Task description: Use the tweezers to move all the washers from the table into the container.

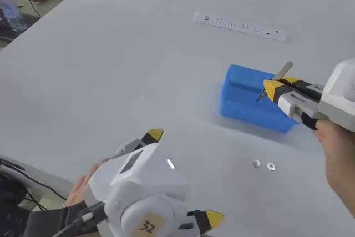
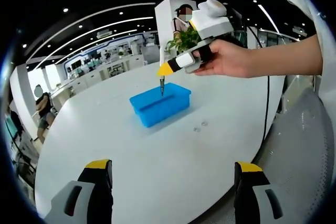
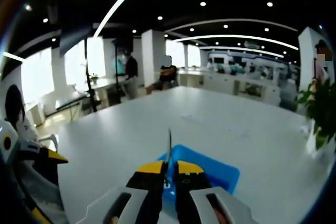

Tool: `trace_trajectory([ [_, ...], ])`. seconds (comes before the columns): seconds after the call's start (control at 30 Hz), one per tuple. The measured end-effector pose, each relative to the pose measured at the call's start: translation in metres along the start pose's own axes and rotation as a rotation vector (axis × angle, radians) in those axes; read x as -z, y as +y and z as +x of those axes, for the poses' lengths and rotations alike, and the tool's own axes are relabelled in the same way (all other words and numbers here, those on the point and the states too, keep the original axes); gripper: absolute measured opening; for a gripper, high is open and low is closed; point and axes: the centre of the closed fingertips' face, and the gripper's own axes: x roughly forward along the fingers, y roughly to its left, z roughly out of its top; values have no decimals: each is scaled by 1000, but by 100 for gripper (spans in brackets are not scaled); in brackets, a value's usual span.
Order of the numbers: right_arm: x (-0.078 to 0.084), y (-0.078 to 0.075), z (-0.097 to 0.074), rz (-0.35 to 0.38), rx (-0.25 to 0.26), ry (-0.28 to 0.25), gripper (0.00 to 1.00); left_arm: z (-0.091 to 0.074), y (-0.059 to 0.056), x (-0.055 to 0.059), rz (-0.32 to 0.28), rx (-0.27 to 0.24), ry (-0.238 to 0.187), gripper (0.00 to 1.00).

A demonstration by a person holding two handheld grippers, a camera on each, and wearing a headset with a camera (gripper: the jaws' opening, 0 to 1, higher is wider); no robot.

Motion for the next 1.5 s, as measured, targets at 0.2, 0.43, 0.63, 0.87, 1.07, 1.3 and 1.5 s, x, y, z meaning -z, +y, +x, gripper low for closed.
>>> trace_trajectory([
  [0.2, 10, 10, -16, 8, -27, 13, 4, 0, 1, 2, 9, -5, 8, 99],
  [0.43, 30, 19, -26, 41, -54, 54, 4, 1, 4, 3, 15, -20, 15, 99],
  [0.63, 54, 25, -33, 57, -62, 101, 4, 2, 3, 5, 22, -19, 28, 99],
  [0.87, 84, 34, -34, 66, -86, 165, 4, 3, 4, 8, 27, -27, 43, 99],
  [1.07, 90, 33, -33, 62, -85, 179, 4, 3, 4, 10, 39, -31, 55, 99],
  [1.3, 93, 32, -28, 65, -83, 180, 4, 4, 4, 11, 42, -27, 62, 99],
  [1.5, 97, 35, -30, 21, -86, 188, 4, 4, 3, 13, 48, -26, 73, 99],
])
